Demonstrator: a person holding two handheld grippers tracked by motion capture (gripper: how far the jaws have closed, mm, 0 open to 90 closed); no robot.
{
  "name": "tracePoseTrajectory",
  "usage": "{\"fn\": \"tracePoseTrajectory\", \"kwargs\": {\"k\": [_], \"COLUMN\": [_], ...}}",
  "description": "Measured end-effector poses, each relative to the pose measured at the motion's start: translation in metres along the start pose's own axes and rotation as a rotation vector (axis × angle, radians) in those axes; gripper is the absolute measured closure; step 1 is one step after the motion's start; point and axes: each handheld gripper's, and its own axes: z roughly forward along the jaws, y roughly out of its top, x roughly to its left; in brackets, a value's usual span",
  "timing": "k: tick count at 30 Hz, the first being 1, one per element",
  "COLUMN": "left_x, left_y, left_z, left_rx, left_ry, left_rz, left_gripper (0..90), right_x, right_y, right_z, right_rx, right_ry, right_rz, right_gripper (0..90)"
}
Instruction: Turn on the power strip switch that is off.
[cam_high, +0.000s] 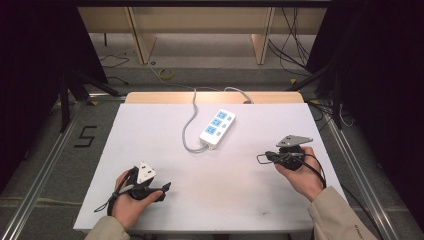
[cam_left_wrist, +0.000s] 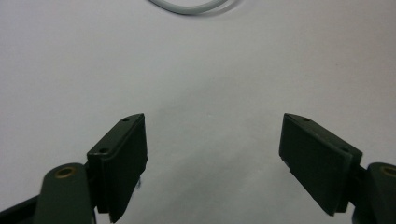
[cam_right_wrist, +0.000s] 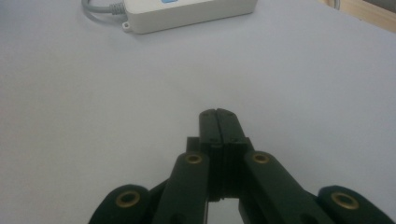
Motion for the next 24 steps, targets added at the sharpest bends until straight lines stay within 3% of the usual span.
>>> {"fn": "tracePoseTrajectory", "kwargs": {"k": [24], "left_x": [0.000], "left_y": [0.000], "left_z": [0.000], "left_rx": [-0.001], "left_ry": [0.003], "left_rz": [0.003], "left_gripper": [23.4], "right_x": [-0.004], "right_y": [0.018], "right_z": [0.008], "right_rx": [0.021], "right_ry": [-0.008], "right_rz": [-0.015], "right_gripper": [90.0]}}
